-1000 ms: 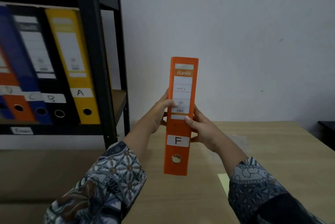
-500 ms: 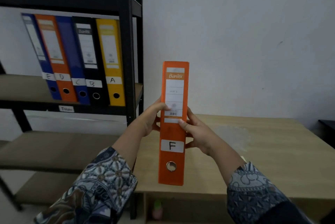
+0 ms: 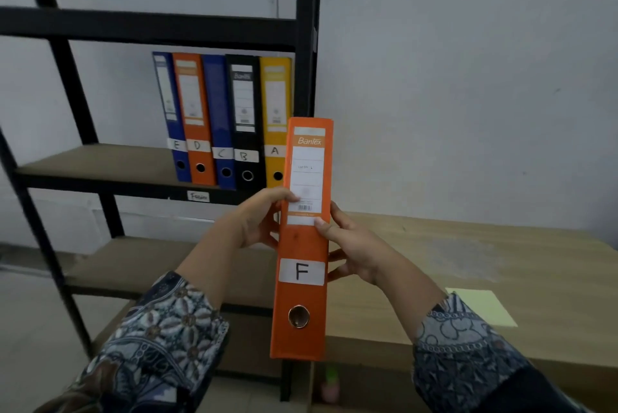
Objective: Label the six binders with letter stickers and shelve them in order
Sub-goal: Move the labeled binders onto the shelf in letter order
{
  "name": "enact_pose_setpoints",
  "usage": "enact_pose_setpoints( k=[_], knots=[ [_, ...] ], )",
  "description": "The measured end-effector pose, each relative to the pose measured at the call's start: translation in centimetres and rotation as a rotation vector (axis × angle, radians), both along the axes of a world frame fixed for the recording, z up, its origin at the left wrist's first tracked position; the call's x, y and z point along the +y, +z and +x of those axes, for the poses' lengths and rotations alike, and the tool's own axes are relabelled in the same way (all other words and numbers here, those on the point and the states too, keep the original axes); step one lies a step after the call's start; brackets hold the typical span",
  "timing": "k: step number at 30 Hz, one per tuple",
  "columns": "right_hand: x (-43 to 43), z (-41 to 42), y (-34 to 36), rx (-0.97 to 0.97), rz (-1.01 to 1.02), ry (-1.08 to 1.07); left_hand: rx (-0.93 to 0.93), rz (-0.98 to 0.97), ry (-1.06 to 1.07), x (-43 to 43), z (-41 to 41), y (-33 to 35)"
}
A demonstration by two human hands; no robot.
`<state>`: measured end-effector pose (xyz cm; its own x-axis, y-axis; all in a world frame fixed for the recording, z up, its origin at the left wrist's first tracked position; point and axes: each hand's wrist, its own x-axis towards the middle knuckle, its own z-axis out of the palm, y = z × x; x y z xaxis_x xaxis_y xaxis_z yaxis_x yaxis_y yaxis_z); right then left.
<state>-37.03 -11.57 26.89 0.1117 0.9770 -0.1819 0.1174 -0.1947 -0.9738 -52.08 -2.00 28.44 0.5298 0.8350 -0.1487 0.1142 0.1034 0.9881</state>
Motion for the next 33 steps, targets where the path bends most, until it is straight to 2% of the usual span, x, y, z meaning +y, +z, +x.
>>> enact_pose_setpoints(
  k=[6, 12, 20, 26, 33],
  knots=[
    [3.0, -8.7, 1.4, 0.009, -0.043, 0.007, 0.082, -0.015, 0.023, 2.6, -8.8, 1.5],
    [6.1, -17.3, 3.2, 0.011, -0.068, 0.034, 0.155, -0.007, -0.041, 5.5, -17.8, 3.8],
    [9.0, -26.8, 6.5, 0.024, 0.053, 0.14, 0.209, 0.124, -0.006, 7.9, -28.5, 8.1],
    [12.2, -32.2, 8.2, 0.024, 0.253, 0.195, 0.16, 0.325, 0.017, 8.9, -34.3, 11.1],
    [15.8, -35.6, 6.1, 0.057, 0.392, 0.193, -0.05, 0.356, 0.02, 11.7, -36.9, 8.9]
  ],
)
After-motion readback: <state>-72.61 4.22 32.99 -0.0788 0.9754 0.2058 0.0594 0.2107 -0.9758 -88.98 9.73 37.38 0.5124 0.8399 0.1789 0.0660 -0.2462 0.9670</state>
